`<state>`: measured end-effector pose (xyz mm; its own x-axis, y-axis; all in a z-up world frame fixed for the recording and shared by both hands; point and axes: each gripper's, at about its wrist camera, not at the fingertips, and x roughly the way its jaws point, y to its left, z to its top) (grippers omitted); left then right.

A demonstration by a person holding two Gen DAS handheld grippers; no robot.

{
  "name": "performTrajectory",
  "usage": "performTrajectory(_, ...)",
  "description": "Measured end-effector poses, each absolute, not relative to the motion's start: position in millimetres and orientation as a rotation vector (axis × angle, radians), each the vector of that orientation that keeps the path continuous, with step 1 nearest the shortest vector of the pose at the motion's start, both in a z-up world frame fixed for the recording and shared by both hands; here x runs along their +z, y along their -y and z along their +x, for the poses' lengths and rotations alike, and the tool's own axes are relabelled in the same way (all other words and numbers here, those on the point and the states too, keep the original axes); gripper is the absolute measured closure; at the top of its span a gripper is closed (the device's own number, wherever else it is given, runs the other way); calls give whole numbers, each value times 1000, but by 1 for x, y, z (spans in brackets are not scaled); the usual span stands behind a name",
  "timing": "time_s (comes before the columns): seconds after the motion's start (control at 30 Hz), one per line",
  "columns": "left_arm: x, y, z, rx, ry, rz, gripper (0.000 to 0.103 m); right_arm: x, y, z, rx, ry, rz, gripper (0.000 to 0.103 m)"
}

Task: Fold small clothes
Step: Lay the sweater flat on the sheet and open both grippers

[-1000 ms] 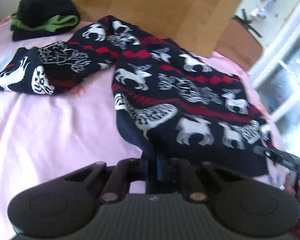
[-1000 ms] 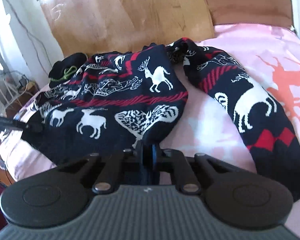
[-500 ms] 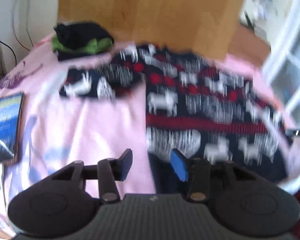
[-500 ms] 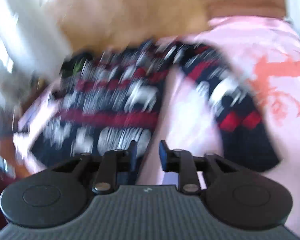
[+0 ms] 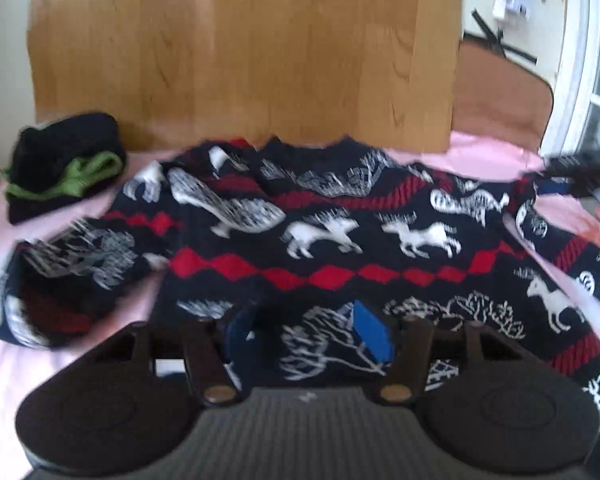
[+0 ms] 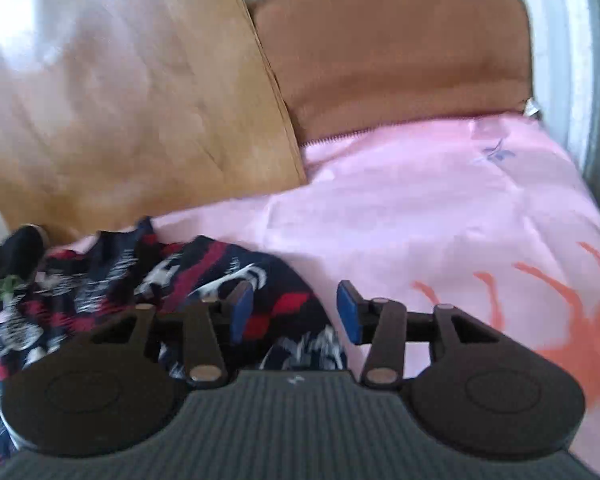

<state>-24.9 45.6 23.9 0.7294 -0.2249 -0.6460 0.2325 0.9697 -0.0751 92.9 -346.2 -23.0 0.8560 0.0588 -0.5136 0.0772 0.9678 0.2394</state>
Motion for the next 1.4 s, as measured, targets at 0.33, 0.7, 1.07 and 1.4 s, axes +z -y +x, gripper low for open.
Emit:
performTrajectory(0.33,12,-47,-24,-236,-695,22,34,-35,313,142,50,-697,94,86)
performTrajectory(0.7,8,-43,-21,-244,-696,45,28,-33,343,143,-169,-629,-49,92)
performTrajectory(1.07,10,-48,-23,-257,-679,-11,27,13,287,83,-79,-469,-56,56)
performTrajectory(1.4,29,-97,-88,-285,-568,-99,23,32,79,57,558,-538,-256,56)
